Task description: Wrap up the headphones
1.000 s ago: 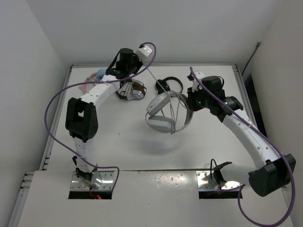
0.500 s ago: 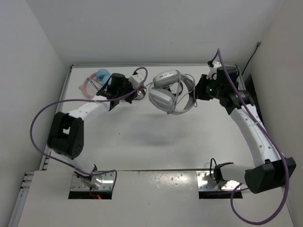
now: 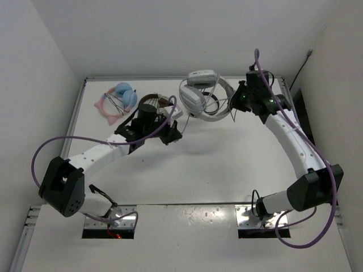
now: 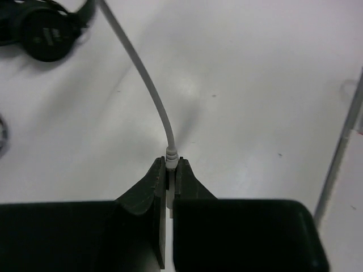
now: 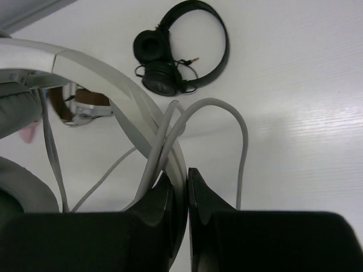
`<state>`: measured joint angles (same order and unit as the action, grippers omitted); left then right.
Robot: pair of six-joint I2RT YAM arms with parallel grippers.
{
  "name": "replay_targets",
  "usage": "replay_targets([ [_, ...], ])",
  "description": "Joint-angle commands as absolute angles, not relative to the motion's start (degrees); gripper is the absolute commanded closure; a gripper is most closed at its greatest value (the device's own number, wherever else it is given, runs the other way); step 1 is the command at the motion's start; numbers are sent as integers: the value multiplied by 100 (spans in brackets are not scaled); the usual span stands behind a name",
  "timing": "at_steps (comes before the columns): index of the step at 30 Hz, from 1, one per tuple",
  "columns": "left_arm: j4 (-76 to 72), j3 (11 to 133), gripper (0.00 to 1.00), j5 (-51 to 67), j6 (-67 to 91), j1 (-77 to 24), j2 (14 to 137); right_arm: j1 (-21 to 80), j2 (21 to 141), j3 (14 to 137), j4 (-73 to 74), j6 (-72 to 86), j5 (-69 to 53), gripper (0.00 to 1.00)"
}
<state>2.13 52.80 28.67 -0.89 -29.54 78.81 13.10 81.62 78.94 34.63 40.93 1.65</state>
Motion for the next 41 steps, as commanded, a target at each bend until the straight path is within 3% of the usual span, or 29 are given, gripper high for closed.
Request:
replay_targets([
  [1, 246, 5282, 100, 2909, 324, -3312, 7690, 1808, 8095, 8289, 2805, 3552, 1437, 100],
  [10, 246, 5686, 100, 3033, 817, -4025, 7532, 2452, 8033, 7358, 1960, 1987, 2865, 100],
  [22, 1405, 4659, 98, 2347, -904, -4324, 7286, 2575, 6891, 5512, 2364, 880, 881, 100],
  [28, 2030, 4772, 59, 2601, -1003, -3939, 7348, 2953, 6899, 4984, 2242, 510, 457, 100],
  [29, 2030, 4772, 27, 2602, -1002, -3885, 7243, 2953, 6952, 4983, 2241, 510, 596, 100],
  [32, 2092, 4825, 0, 2470, -871, -3745, 6901, 2953, 7293, 5009, 2153, 387, 807, 100],
  [39, 2092, 4896, 0, 1311, 61, -3543, 6470, 2575, 7594, 5177, 2189, 439, 607, 100],
  [40, 2040, 4896, 0, 1162, 305, -3542, 6399, 2575, 7594, 5177, 2188, 439, 606, 96],
  [41, 2039, 4896, 0, 760, 429, -3490, 6268, 2575, 7594, 5125, 2188, 439, 554, 82],
])
